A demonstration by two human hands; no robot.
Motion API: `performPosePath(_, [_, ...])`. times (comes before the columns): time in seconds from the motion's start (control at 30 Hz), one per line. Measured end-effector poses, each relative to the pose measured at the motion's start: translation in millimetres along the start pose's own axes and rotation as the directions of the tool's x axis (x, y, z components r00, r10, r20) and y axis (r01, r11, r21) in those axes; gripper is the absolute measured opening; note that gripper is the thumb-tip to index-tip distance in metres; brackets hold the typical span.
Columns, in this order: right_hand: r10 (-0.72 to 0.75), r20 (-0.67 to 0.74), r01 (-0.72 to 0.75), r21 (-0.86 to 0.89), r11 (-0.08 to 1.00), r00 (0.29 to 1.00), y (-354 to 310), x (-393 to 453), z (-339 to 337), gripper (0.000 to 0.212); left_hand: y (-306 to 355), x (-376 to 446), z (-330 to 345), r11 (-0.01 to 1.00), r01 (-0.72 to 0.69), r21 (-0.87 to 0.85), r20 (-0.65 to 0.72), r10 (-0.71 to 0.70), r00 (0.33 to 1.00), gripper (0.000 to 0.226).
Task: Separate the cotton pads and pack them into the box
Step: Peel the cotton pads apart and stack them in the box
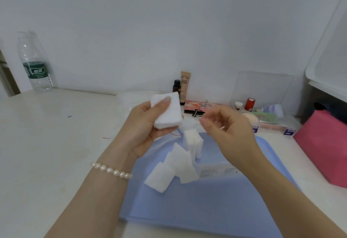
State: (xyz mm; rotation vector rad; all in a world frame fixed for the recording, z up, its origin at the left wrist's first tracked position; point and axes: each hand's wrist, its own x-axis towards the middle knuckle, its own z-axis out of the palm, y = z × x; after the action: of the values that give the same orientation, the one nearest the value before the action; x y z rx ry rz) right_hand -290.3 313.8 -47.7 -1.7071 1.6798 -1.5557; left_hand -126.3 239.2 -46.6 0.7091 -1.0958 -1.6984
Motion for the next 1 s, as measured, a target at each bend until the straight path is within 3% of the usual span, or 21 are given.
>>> performPosePath(0.07, [0.0,0.205,0.065,-0.31,0.949,0.979,2.3,-2.8,5.5,0.007,5.7,1.8,-9.0,1.0,-0.031,0.005,-0.042,0.031,0.999,0.031])
performPosePath(0.13, [0.051,0.379,0.175,-0.538,0.824,0.924,6.0,-7.4,15.5,0.031,6.4,1.4,-10.7,0.999,-0.036,0.01,-0.055,0.036,0.998,0.033])
performPosePath(0.23, [0.102,0.439,0.291,-0.734,0.614,0.893,5.6,-9.5,36.0,0.052,5.1,-0.1,-7.7,0.999,-0.022,0.029,-0.042,0.023,0.999,0.028])
performPosePath(0.33, [0.168,0.451,0.332,-0.82,0.465,0.877,7.9,-11.1,50.7,0.051,3.5,-0.6,-5.3,1.0,-0.009,0.027,-0.032,0.01,0.999,0.024])
performPosePath(0.43, [0.196,0.459,0.333,-0.824,0.457,0.867,9.4,-11.0,58.2,0.028,3.2,-0.7,-4.7,1.0,-0.009,0.027,-0.025,0.009,1.0,0.022])
performPosePath(0.53, [0.183,0.443,0.274,-0.778,0.566,0.878,4.4,-7.8,53.8,0.022,3.1,-0.9,-5.1,0.999,-0.018,0.027,-0.014,0.018,1.0,0.019])
performPosePath(0.63, [0.147,0.288,0.074,-0.635,0.769,0.946,-12.2,0.1,30.9,0.017,1.7,0.6,-5.0,0.999,-0.028,0.021,0.006,0.027,1.0,0.016])
performPosePath(0.7, [0.186,0.189,-0.1,-0.39,0.915,0.964,-21.2,6.0,11.0,0.015,-0.6,1.4,-3.2,0.999,-0.033,0.024,0.016,0.033,0.999,0.016])
performPosePath(0.77, [0.232,0.143,-0.213,-0.133,0.968,0.962,-20.6,9.8,-6.2,0.012,-5.0,2.3,-0.8,0.999,-0.035,0.033,0.012,0.035,0.999,0.017])
performPosePath(0.83, [0.278,0.171,-0.308,0.183,0.934,0.945,-19.3,9.6,-15.0,0.017,-10.6,3.2,2.5,0.998,-0.034,0.049,0.008,0.033,0.999,0.022])
performPosePath(0.9, [0.309,0.246,-0.392,0.468,0.792,0.919,-21.4,8.3,-16.0,0.012,-17.3,3.7,6.8,0.996,-0.027,0.079,0.013,0.026,1.0,0.029])
performPosePath(1.0, [0.334,0.314,-0.455,0.524,0.72,0.889,-25.2,3.6,-11.3,0.019,-26.9,1.0,17.3,0.996,-0.01,0.084,0.022,0.008,1.0,0.032])
